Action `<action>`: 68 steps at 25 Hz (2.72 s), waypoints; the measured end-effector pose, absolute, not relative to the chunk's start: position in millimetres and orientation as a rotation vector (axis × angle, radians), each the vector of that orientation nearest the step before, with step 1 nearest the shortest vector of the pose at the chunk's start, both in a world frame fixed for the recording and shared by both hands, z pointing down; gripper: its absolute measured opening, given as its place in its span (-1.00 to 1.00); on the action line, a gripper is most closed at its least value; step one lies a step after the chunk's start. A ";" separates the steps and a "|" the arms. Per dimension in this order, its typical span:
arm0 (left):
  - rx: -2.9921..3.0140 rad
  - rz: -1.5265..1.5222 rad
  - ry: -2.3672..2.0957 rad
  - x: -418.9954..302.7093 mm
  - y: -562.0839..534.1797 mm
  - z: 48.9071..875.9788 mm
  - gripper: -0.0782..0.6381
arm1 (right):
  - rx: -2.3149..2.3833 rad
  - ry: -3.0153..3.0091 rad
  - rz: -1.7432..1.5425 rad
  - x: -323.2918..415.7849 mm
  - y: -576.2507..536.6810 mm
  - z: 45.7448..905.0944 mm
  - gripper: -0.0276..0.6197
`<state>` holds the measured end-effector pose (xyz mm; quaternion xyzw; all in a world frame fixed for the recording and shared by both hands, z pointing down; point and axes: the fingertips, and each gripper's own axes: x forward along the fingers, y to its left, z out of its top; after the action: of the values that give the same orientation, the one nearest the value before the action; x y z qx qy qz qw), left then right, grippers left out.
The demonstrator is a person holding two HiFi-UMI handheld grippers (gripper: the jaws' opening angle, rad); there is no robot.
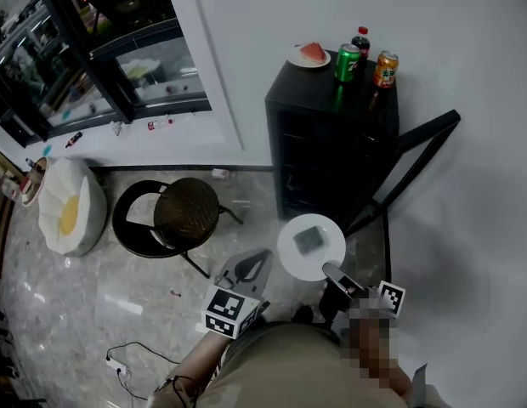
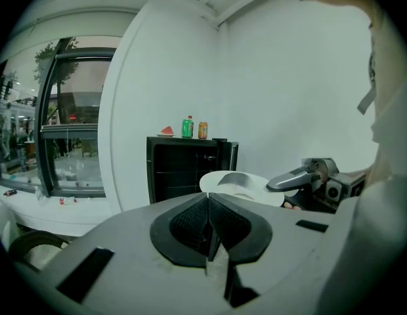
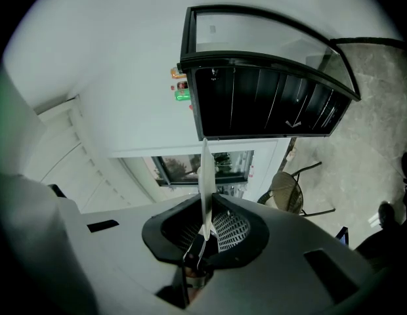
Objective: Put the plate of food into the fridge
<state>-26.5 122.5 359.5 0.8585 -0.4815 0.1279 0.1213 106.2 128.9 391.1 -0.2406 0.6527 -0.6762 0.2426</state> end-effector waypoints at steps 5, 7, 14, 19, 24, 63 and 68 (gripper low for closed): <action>2.488 0.389 -1.439 -9.1 123.0 359.5 -0.74 | -0.654 1.797 -1.878 124.4 127.0 401.0 -0.82; 2.487 0.381 -1.462 -2.1 120.9 354.6 -0.74 | -0.640 1.816 -1.879 130.2 122.7 401.6 -0.82; 2.470 0.423 -1.452 18.3 119.9 363.5 -0.74 | -0.604 1.806 -1.890 145.2 117.3 404.4 -0.82; 2.499 0.446 -1.403 33.1 112.0 364.4 -0.74 | -0.624 1.775 -1.876 155.2 114.4 404.9 -0.82; 2.550 0.449 -1.338 45.9 94.6 366.1 -0.74 | -0.660 1.755 -1.840 164.0 104.0 406.1 -0.82; 2.584 0.357 -1.069 -86.0 -60.8 408.8 -0.74 | -0.916 1.675 -1.726 58.9 -50.1 442.2 -0.82; 2.570 0.381 -1.057 -85.4 -70.5 418.7 -0.74 | -0.939 1.669 -1.748 60.5 -56.7 456.3 -0.82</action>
<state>-85.4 -70.5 418.7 0.9033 -0.3715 0.1340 0.1676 60.5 -56.7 456.3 -0.3486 0.6197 -0.6490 0.2707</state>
